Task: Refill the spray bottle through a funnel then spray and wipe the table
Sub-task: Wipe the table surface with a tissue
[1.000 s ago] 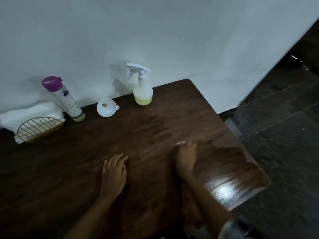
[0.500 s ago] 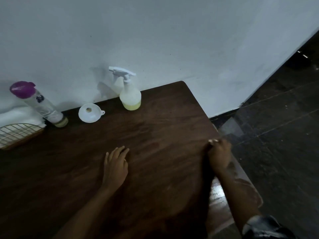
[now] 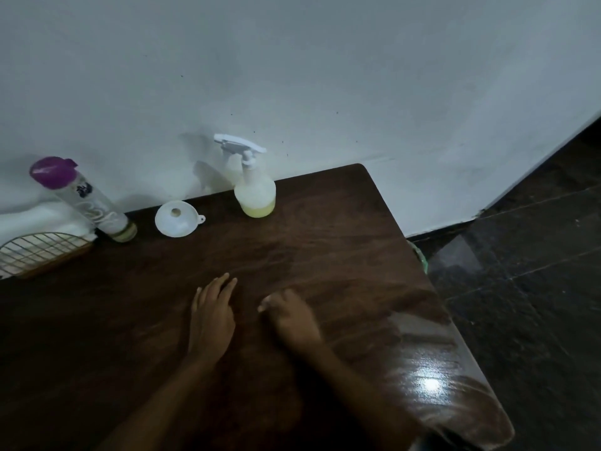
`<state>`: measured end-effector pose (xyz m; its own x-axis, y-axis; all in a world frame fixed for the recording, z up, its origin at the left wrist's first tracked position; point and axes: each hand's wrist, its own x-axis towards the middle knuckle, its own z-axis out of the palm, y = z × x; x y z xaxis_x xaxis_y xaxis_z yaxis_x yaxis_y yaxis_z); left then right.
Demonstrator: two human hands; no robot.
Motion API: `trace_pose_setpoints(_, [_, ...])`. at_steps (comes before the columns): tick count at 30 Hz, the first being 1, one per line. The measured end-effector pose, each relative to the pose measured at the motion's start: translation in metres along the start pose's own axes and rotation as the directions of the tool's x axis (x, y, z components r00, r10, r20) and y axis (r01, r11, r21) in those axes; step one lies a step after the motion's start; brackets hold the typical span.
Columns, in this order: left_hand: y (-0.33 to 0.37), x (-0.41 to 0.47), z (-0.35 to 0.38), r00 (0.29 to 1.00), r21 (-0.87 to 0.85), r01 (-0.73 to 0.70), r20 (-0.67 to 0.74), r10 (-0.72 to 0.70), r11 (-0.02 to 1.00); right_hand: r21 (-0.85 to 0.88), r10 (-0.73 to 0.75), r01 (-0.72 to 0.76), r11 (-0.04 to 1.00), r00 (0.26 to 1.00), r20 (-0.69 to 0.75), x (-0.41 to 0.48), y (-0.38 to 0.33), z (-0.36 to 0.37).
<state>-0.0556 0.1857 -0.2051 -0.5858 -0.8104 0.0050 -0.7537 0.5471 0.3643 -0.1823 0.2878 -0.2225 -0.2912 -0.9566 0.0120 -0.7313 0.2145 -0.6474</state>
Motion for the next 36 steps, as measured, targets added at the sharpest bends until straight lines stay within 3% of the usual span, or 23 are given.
trace_pose_setpoints(2, [-0.003, 0.000, -0.001, 0.999, 0.028, 0.030, 0.032, -0.031, 0.999, -0.118, 0.229, -0.265, 0.957, 0.941, -0.250, 0.003, 0.066, -0.041])
trace_pose_setpoints(5, [-0.010, 0.001, 0.000, 0.997, 0.002, 0.063, 0.033, -0.063, 0.998, -0.093, 0.379, -0.616, 0.782, 0.588, -0.715, 0.001, 0.146, -0.099])
trace_pose_setpoints(7, [-0.015, -0.001, 0.001, 0.998, 0.007, 0.060, 0.026, -0.060, 0.998, 0.018, 0.501, -0.743, 0.669, 0.433, -0.749, 0.008, 0.149, -0.106])
trace_pose_setpoints(8, [-0.018, -0.002, 0.000, 0.998, -0.003, 0.060, 0.033, -0.059, 0.998, 0.050, 0.535, -0.756, 0.653, 0.413, -0.737, 0.019, 0.138, -0.099])
trace_pose_setpoints(9, [-0.020, -0.001, 0.001, 0.998, -0.019, 0.056, 0.029, -0.056, 0.998, 0.042, 0.533, -0.744, 0.666, 0.436, -0.725, 0.029, 0.124, -0.084])
trace_pose_setpoints(10, [-0.020, -0.001, 0.000, 0.998, -0.039, 0.061, 0.022, -0.061, 0.997, -0.001, 0.514, -0.711, 0.704, 0.510, -0.689, 0.036, 0.102, -0.065])
trace_pose_setpoints(11, [-0.020, 0.001, 0.001, 0.997, -0.059, 0.070, 0.015, -0.069, 0.996, -0.060, 0.452, -0.619, 0.783, 0.633, -0.628, 0.042, 0.075, -0.041])
trace_pose_setpoints(13, [-0.017, 0.007, 0.000, 0.997, -0.108, 0.082, 0.006, -0.082, 0.991, -0.168, 0.213, -0.318, 0.933, 0.866, -0.453, 0.047, 0.020, 0.004])
trace_pose_setpoints(15, [-0.011, 0.015, -0.001, 0.996, -0.152, 0.085, -0.010, -0.087, 0.985, -0.241, -0.062, 0.021, 0.970, 0.985, -0.164, 0.043, -0.016, 0.031])
trace_pose_setpoints(17, [-0.005, 0.023, -0.003, 0.996, -0.175, 0.088, -0.018, -0.093, 0.981, -0.188, -0.184, 0.187, 0.964, 0.982, 0.038, 0.046, -0.009, 0.027])
trace_pose_setpoints(19, [-0.001, 0.029, -0.002, 0.994, -0.210, 0.092, -0.033, -0.101, 0.973, -0.197, -0.168, 0.150, 0.969, 0.983, -0.079, 0.053, 0.024, 0.002])
trace_pose_setpoints(22, [0.001, 0.033, 0.003, 0.992, -0.244, 0.117, -0.028, -0.127, 0.963, -0.254, 0.103, -0.198, 0.947, 0.934, -0.343, 0.069, 0.108, -0.061])
trace_pose_setpoints(25, [0.003, 0.034, 0.007, 0.990, -0.255, 0.132, -0.008, -0.139, 0.958, -0.239, 0.311, -0.527, 0.816, 0.747, -0.588, 0.076, 0.172, -0.121])
trace_pose_setpoints(27, [0.004, 0.033, 0.010, 0.991, -0.257, 0.133, 0.004, -0.137, 0.957, -0.094, 0.491, -0.686, 0.721, 0.603, -0.628, 0.080, 0.181, -0.133])
trace_pose_setpoints(29, [0.003, 0.034, 0.012, 0.989, -0.266, 0.142, 0.006, -0.146, 0.953, -0.035, 0.525, -0.714, 0.699, 0.546, -0.653, 0.095, 0.159, -0.117])
trace_pose_setpoints(31, [0.004, 0.037, 0.015, 0.989, -0.281, 0.142, -0.006, -0.150, 0.949, 0.007, 0.490, -0.621, 0.784, 0.612, -0.621, 0.109, 0.117, -0.079])
trace_pose_setpoints(32, [0.006, 0.039, 0.015, 0.988, -0.299, 0.142, -0.020, -0.155, 0.944, -0.043, 0.440, -0.548, 0.835, 0.713, -0.546, 0.115, 0.091, -0.053])
trace_pose_setpoints(34, [0.008, 0.044, 0.016, 0.976, -0.367, 0.175, -0.056, -0.209, 0.914, -0.113, 0.233, -0.275, 0.955, 0.928, -0.290, 0.117, 0.029, -0.003])
trace_pose_setpoints(36, [0.009, 0.051, 0.013, 0.946, -0.456, 0.242, -0.083, -0.312, 0.856, -0.134, -0.097, 0.082, 0.988, 0.989, -0.111, 0.106, -0.022, 0.034])
